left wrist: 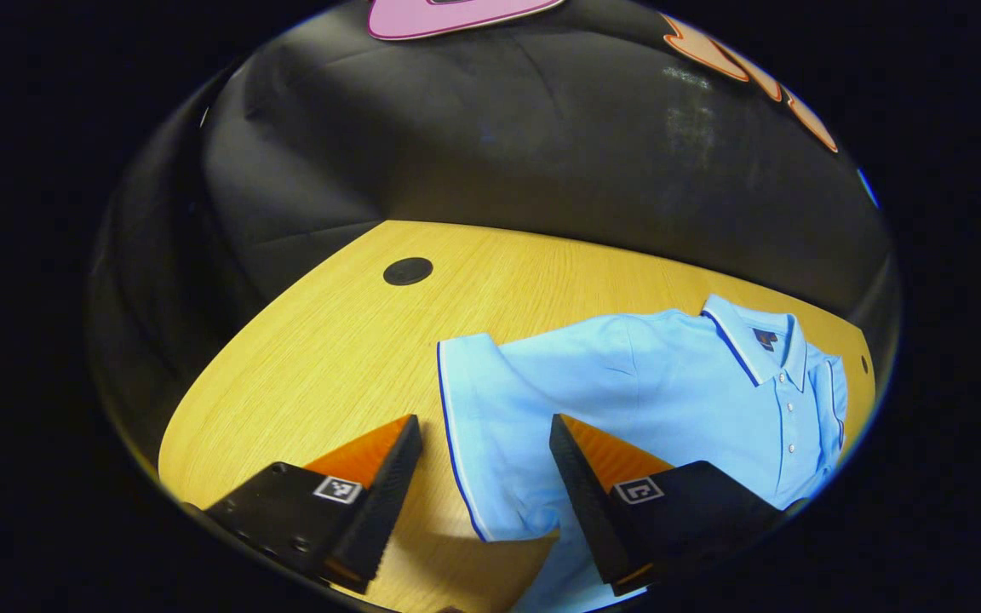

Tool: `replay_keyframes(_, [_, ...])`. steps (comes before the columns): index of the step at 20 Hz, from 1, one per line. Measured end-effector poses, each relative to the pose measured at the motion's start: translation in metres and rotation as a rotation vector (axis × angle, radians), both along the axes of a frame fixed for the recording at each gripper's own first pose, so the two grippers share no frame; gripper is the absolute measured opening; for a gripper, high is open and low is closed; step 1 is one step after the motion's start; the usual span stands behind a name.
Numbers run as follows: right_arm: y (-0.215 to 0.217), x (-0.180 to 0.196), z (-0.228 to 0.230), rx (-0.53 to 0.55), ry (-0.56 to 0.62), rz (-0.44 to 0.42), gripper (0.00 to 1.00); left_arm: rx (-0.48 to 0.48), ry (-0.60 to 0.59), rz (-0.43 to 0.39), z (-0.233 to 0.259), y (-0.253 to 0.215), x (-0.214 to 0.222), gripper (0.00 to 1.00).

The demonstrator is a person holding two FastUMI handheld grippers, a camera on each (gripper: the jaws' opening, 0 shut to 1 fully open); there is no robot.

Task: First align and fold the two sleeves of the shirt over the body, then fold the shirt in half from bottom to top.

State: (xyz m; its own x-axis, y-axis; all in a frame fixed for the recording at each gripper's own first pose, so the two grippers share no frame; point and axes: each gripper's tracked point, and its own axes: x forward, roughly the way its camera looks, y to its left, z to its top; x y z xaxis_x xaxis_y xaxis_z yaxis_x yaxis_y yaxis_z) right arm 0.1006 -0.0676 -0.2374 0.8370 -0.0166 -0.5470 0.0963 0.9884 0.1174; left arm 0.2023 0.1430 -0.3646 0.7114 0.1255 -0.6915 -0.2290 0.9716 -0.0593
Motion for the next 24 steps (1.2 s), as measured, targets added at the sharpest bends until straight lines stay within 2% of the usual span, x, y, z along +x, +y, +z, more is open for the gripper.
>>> replay_keyframes(1, [0.0, -0.002, 0.0, 0.0, 0.001, 0.002, 0.98, -0.006, 0.008, -0.011, -0.002, -0.005, 0.001, 0.84])
replay_keyframes(2, [0.001, -0.002, 0.0, 0.002, 0.002, 0.003, 0.98, -0.018, 0.011, -0.022, -0.007, -0.013, 0.001, 0.67])
replay_keyframes(3, [0.002, -0.004, -0.001, 0.003, 0.001, 0.004, 0.98, -0.038, 0.006, -0.036, -0.006, -0.02, 0.003, 0.57])
replay_keyframes(4, [0.003, -0.005, -0.001, 0.002, 0.0, 0.004, 0.94, -0.072, -0.006, -0.051, -0.003, -0.028, 0.005, 0.38])
replay_keyframes(5, [0.001, -0.008, 0.001, 0.0, -0.002, 0.003, 0.98, -0.075, -0.011, -0.045, 0.0, -0.029, 0.005, 0.19])
replay_keyframes(6, [0.0, -0.01, 0.002, -0.002, -0.003, 0.001, 0.94, -0.066, -0.009, -0.049, -0.003, -0.028, 0.007, 0.0])
replay_keyframes(9, [-0.005, -0.016, 0.005, -0.008, -0.01, -0.006, 0.94, -0.068, -0.026, -0.062, 0.01, -0.037, 0.011, 0.0])
replay_keyframes(10, [-0.008, -0.018, 0.007, -0.009, -0.012, -0.013, 0.98, -0.08, -0.049, -0.075, 0.019, -0.047, 0.014, 0.0])
replay_keyframes(11, [-0.009, -0.02, 0.01, -0.006, -0.016, -0.02, 0.98, -0.089, -0.065, -0.097, 0.028, -0.058, 0.017, 0.0])
replay_keyframes(12, [-0.009, -0.02, 0.012, 0.0, -0.022, -0.026, 0.93, -0.101, -0.078, -0.126, 0.036, -0.071, 0.018, 0.0])
replay_keyframes(13, [-0.01, -0.021, 0.012, 0.001, -0.027, -0.034, 0.98, -0.11, -0.089, -0.152, 0.044, -0.084, 0.02, 0.0])
replay_keyframes(17, [-0.003, -0.026, 0.01, 0.017, -0.028, -0.032, 0.98, -0.137, -0.101, -0.229, 0.064, -0.135, 0.021, 0.0])
replay_keyframes(20, [0.005, -0.03, 0.006, 0.015, -0.018, -0.026, 0.98, -0.159, -0.08, -0.277, 0.061, -0.169, 0.02, 0.0])
replay_keyframes(23, [0.019, -0.029, 0.002, 0.023, -0.007, -0.012, 0.98, -0.15, -0.059, -0.295, 0.052, -0.184, 0.019, 0.0])
replay_keyframes(24, [0.024, -0.028, -0.001, 0.027, -0.004, -0.008, 0.93, -0.144, -0.06, -0.304, 0.049, -0.188, 0.019, 0.0])
